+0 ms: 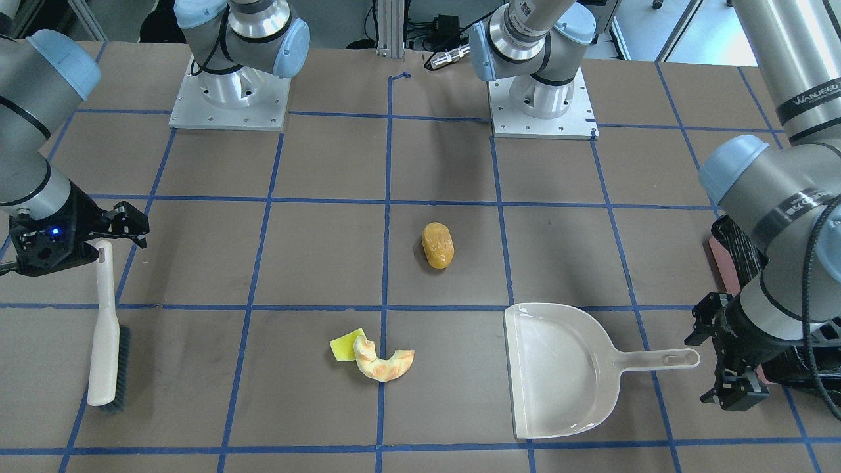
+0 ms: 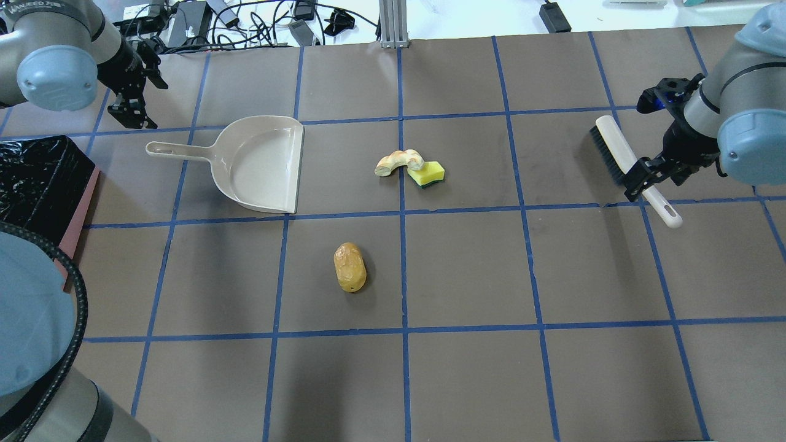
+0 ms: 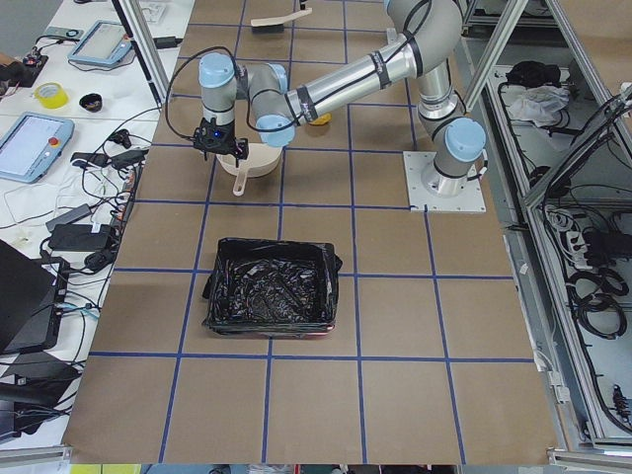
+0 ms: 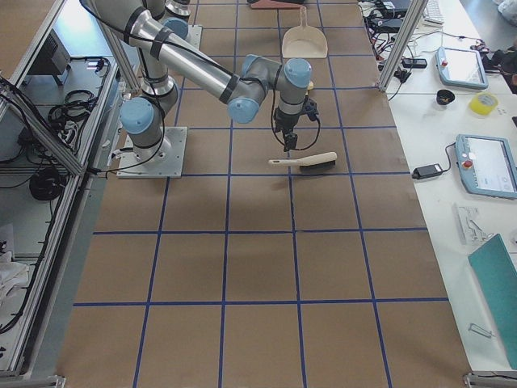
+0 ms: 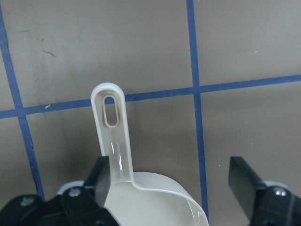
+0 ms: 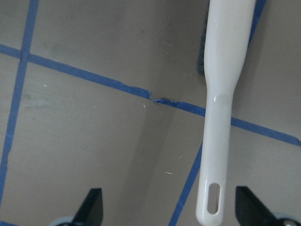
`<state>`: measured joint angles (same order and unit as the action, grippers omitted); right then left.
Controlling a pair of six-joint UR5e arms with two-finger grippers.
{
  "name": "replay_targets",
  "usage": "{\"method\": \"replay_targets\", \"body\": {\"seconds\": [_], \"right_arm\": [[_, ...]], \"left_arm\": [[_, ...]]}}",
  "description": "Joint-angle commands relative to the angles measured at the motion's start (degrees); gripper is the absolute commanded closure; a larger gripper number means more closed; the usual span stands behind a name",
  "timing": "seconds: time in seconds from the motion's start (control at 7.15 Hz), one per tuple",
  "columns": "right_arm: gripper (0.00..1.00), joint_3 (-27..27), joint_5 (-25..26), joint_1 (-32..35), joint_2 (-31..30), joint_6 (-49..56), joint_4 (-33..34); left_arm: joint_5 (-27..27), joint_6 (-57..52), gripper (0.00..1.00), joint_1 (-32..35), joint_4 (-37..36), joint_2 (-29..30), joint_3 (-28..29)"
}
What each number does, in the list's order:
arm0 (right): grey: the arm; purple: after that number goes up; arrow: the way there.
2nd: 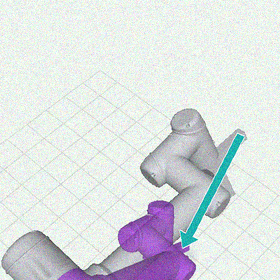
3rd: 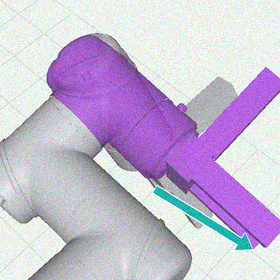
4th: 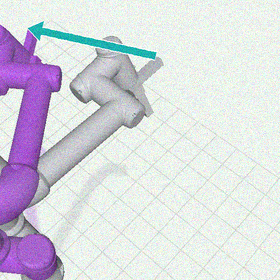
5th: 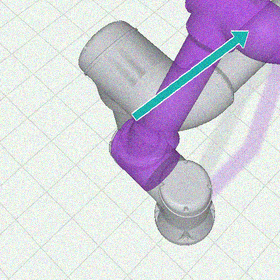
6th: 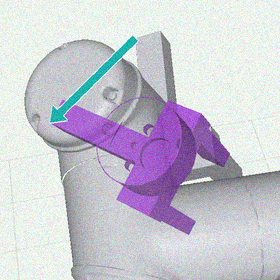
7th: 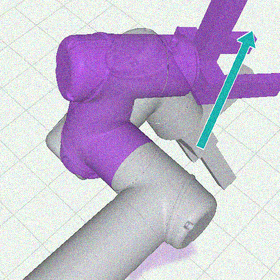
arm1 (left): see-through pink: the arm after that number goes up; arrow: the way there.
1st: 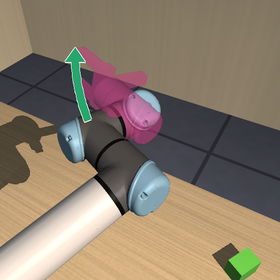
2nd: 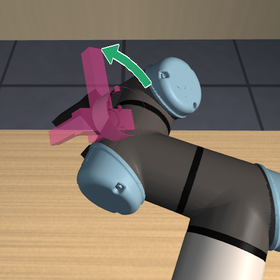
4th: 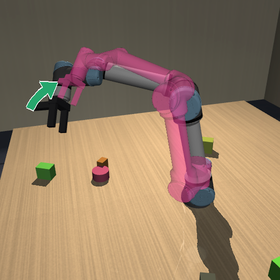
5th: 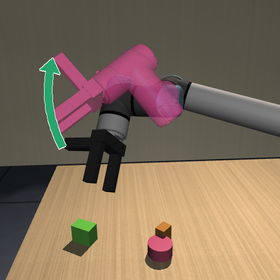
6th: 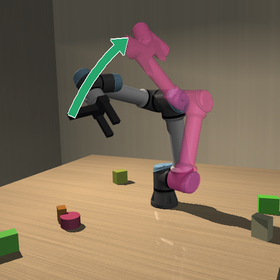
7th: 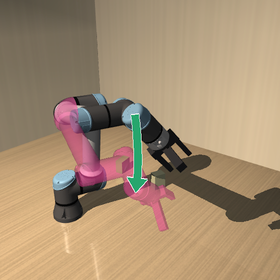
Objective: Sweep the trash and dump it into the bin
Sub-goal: 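Grasp the dustpan handle with the left gripper while the right gripper grasps the brush handle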
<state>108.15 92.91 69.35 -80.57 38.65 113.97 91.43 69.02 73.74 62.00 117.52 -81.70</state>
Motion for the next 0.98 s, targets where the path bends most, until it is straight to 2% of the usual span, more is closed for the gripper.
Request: {"method": "replay_targets", "body": {"seconds": [0.0, 0.14, 0.42, 0.84], "right_arm": [[0.01, 0.8, 4.1, -0.1, 0.8, 3.8, 4.3], [0.01, 0.7, 4.2, -0.2, 2.7, 4.9, 7.1], [0.0, 0.8, 3.7, -0.4, 3.5, -2.2, 6.6], [0.0, 1.1, 3.6, -0.4, 4.1, -2.6, 6.6]], "left_arm": [[3.6, 3.0, 0.09, 0.2, 0.2, 0.9, 0.0], [3.8, 3.0, 0.09, 0.2, 0.2, 2.4, 0.1], [5.2, 3.3, 0.06, 0.2, 0.7, 3.7, 0.0], [5.6, 3.9, 0.06, 0.2, 5.2, 3.8, -0.6]]}}
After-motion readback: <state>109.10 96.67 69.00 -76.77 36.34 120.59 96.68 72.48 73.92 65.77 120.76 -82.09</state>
